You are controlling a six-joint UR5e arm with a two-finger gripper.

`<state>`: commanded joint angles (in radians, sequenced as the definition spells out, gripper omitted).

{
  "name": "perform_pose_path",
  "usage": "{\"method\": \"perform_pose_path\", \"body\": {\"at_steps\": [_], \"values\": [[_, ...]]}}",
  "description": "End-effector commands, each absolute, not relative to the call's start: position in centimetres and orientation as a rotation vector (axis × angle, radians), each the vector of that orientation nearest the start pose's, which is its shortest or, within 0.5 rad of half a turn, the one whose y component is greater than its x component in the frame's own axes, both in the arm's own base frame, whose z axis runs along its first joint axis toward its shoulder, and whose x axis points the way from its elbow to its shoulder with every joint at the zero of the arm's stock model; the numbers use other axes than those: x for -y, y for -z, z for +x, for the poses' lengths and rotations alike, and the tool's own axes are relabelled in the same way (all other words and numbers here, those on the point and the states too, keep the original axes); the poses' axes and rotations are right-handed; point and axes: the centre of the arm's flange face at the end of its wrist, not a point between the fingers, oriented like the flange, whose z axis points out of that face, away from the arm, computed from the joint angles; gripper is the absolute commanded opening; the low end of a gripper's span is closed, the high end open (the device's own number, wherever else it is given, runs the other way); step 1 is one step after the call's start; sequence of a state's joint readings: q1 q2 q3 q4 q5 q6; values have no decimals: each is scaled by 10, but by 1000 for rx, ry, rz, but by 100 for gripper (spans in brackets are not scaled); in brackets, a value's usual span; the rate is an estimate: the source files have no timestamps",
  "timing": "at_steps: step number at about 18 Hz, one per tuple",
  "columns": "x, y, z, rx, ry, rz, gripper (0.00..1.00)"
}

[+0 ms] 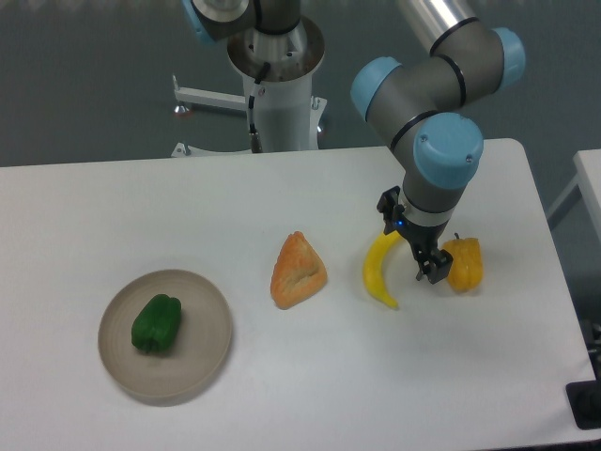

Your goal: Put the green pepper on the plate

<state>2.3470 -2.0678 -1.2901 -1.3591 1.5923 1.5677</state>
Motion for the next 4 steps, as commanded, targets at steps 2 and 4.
{"method": "perform_pose_path", "body": {"at_steps": [2, 4], "values": [[-580, -351, -386, -1220, -5, -2920, 100], [-580, -350, -386, -1221, -3, -2921, 100]]}}
